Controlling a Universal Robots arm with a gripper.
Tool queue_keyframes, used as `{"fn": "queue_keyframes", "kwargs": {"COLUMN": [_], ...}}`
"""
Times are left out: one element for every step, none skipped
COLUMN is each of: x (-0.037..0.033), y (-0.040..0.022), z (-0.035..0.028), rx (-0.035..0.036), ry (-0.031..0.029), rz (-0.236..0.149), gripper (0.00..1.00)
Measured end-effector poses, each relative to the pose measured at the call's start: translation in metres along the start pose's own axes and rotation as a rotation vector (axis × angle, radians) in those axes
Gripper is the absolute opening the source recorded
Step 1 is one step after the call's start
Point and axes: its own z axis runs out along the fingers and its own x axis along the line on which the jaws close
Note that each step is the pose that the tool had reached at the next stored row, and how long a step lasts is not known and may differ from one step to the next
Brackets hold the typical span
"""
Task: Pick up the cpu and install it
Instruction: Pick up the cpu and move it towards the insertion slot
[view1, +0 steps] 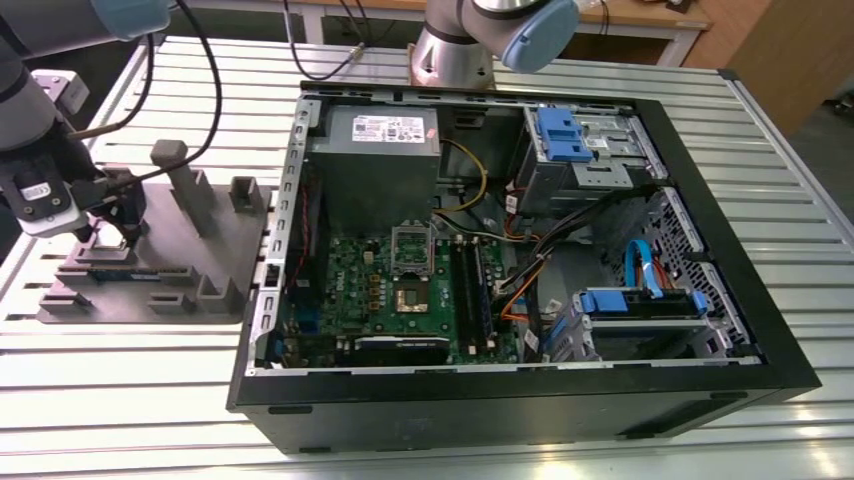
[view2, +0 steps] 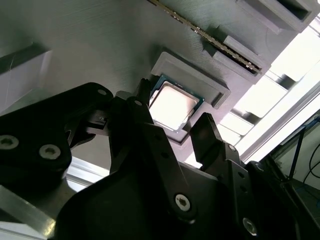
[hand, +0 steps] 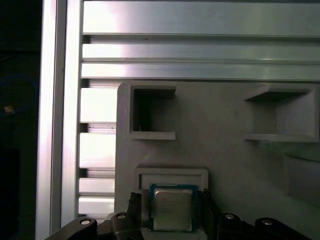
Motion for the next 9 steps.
{"fn": "queue_keyframes", "kwargs": {"x": [0.0001, 0.0001, 0.0001, 0.0001, 0.0000, 0.0000, 0.0000, 0.0000, 0.0000], "y": [0.0000, 0.0000, -0.0001, -0.0001, -0.0001, -0.0001, -0.0001, -0.0001, -0.0001], "z": [0.0005, 0.0009, 0.0015, 0.0020, 0.0024, 0.0026, 0.0026, 0.0026, 0.0027], "rx": [0.0000, 0.0000, 0.0000, 0.0000, 0.0001, 0.0001, 0.0001, 0.0000, 0.0000], "ry": [0.0000, 0.0001, 0.0001, 0.0000, 0.0001, 0.0001, 0.0001, 0.0001, 0.0000], "rz": [0.000, 0.000, 0.000, 0.000, 0.000, 0.000, 0.000, 0.000, 0.000], "gripper": [0.59, 0.59, 0.59, 0.59, 0.59, 0.59, 0.59, 0.59, 0.59]}}
